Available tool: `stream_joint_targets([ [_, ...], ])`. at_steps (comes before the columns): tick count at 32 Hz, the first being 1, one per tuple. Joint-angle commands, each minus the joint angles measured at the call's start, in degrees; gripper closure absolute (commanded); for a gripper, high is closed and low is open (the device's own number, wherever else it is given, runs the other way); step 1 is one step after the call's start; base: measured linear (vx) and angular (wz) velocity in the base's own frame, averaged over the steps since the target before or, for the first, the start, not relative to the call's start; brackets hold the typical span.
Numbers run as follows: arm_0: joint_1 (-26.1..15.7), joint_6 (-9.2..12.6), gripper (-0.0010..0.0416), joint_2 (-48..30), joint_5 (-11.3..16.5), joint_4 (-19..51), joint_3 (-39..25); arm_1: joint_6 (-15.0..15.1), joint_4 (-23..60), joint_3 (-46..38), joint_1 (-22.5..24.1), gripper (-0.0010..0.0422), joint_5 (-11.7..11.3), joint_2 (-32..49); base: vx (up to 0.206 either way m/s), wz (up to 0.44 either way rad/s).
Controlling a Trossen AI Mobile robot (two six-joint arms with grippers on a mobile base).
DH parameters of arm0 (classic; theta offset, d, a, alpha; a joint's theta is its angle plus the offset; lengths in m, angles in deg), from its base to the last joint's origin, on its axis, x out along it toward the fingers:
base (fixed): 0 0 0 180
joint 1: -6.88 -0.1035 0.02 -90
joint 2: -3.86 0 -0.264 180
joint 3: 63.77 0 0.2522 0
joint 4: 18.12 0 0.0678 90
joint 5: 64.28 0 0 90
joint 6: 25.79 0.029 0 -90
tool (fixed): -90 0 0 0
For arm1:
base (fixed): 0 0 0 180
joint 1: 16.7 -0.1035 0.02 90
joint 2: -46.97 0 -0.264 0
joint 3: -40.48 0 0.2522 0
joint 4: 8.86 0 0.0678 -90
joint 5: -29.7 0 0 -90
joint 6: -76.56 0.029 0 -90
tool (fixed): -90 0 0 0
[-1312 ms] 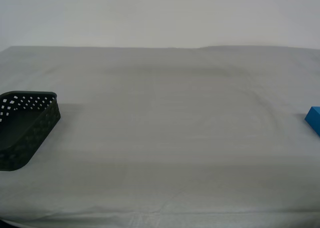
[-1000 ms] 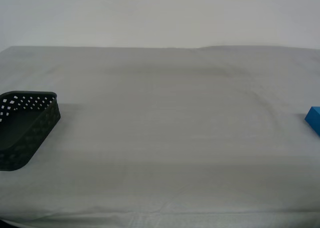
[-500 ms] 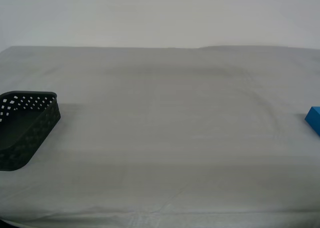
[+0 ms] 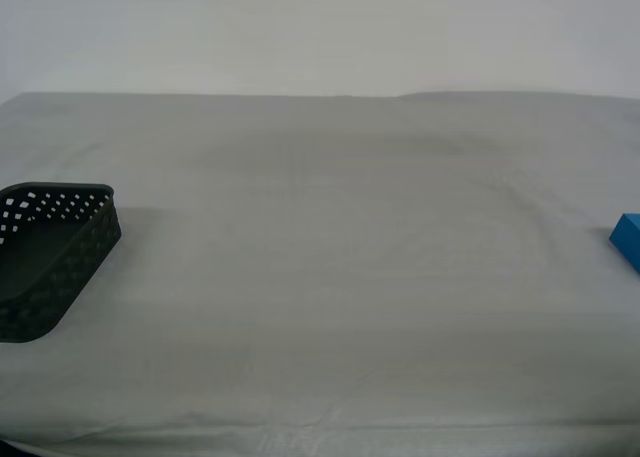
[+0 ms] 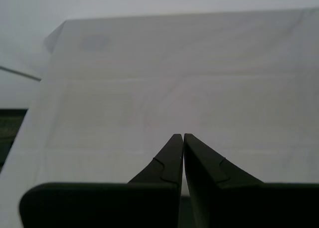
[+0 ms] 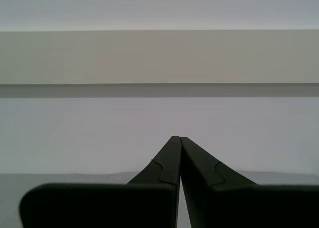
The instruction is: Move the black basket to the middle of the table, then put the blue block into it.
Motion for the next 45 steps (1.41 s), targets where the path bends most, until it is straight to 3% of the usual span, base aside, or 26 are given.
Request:
stream_joint_targets([
  [1, 0.0, 0.1, 0.0405, 0.0, 0.0, -0.2, 0.0, 1.5, 10.2, -4.2, -0.2, 0.0412, -5.0, 0.0, 0.000, 0.000],
  [3, 0.0, 0.1, 0.0406, 0.0, 0.0, -0.2, 0.0, 1.6, 16.2, -6.3, -0.3, 0.0412, -7.0, 0.0, 0.000, 0.000],
  [7, 0.0, 0.1, 0.0406, 0.0, 0.0, -0.2, 0.0, 1.2, 24.4, -7.2, -0.4, 0.0412, -7.2, 0.0, 0.000, 0.000],
  [15, 0.0, 0.1, 0.0406, 0.0, 0.0, -0.1, 0.0, -1.9, 27.2, -4.0, -0.7, 0.0391, -7.2, 0.0, 0.000, 0.000],
  [19, 0.0, 0.2, 0.0405, 0.0, 0.0, 0.1, 0.0, -4.2, 27.0, 1.0, -0.8, 0.0325, -5.4, 0.0, 0.000, 0.000],
  [23, 0.0, 0.2, 0.0405, 0.0, 0.0, 0.2, 0.0, -4.7, 23.9, 8.3, -0.9, 0.0240, 0.3, 0.0, 0.000, 0.000],
  [28, 0.0, 0.2, 0.0405, 0.0, 0.0, 0.8, 0.0, -4.3, 20.2, 10.0, -1.5, 0.0162, -0.5, 1.8, 0.000, 0.000],
  [30, 0.0, 0.2, 0.0406, 0.0, 0.0, 0.8, 0.0, -4.3, 20.2, 10.1, -1.9, 0.0151, -1.5, 2.4, 0.000, 0.000],
  [34, 0.0, 0.2, 0.0405, 0.0, 0.0, 0.8, 0.0, -3.1, 18.7, 9.9, -3.8, 0.0150, -0.7, 4.5, 0.000, 0.000],
  [37, -0.1, 0.2, 0.0405, 0.0, 0.0, 0.8, 0.0, -1.5, 14.4, 8.2, -4.0, 0.0173, 1.4, 7.6, 0.000, 0.000],
  [40, 0.0, 0.2, 0.0405, 0.0, 0.0, 0.8, 0.0, -0.1, 14.0, 6.5, -4.2, 0.0193, 1.4, 11.9, 0.000, 0.000],
  [45, 0.0, 0.2, 0.0405, 0.0, 0.0, 0.8, 0.0, 5.7, 12.6, 5.4, -5.8, 0.0216, 1.6, 24.2, 0.000, 0.000],
])
